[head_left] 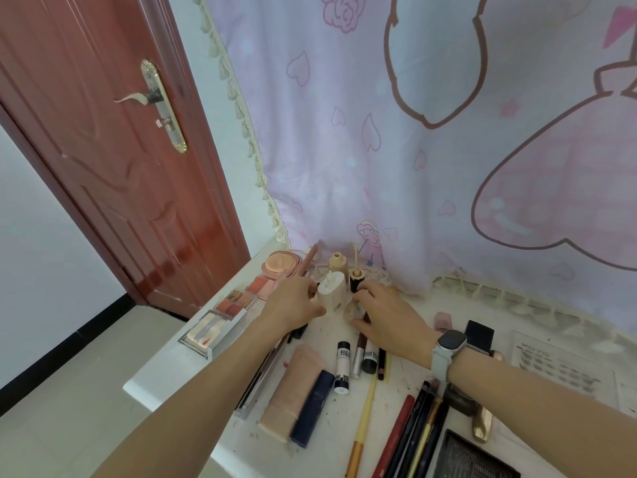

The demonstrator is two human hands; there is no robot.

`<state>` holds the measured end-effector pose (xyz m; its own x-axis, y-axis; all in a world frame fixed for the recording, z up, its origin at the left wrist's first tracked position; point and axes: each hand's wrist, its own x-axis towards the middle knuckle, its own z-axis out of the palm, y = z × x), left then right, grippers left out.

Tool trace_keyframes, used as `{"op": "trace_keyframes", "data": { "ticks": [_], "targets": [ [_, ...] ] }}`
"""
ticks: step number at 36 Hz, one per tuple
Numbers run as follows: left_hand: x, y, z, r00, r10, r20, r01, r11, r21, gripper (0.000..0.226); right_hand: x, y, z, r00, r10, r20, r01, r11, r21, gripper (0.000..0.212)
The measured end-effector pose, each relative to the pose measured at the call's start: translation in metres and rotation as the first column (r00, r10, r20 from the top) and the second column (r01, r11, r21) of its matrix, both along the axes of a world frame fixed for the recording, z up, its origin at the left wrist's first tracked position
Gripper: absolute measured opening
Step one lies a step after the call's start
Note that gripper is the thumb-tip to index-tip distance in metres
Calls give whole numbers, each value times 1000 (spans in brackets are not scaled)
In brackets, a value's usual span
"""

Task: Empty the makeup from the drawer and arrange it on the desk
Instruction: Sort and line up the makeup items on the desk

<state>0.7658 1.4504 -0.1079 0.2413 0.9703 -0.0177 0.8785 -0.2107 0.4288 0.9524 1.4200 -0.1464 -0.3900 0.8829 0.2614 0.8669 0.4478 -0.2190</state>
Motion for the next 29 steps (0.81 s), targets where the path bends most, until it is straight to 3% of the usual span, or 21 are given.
{"op": "trace_keyframes", "data": {
  "ticks": [5,10,12,14,17,19,22,29],
  "targets": [
    [4,-6,7,997,-82,11,82,997,13,23,-1,2,0,1000,-22,-22,19,996,-89,30],
    [2,-5,3,998,-52,42,53,999,-14,17,0,2,1,997,-35,-74,25,990,-137,31],
    [2,-5,2,1000,-12,27,13,1000,-10,25,-1,3,1,996,-44,-75,33,989,-142,34],
    [0,-7,2,999,40,-20,-40,999,19,31,-2,3,2,996,-56,-70,45,988,-145,39],
    [-3,-8,2,992,78,-99,-73,996,55,21,0,2,1,994,-63,-86,52,991,-122,48],
    [-4,-9,3,979,107,-174,-97,993,67,29,2,0,0,995,-57,-86,50,995,-85,49],
    [-2,-10,0,929,94,-357,-67,994,87,21,6,-1,1,993,-62,-96,58,997,-44,46],
    [8,-1,-10,877,35,-479,-78,994,-70,36,13,-2,3,991,-75,-113,72,997,-24,37]
  ]
}}
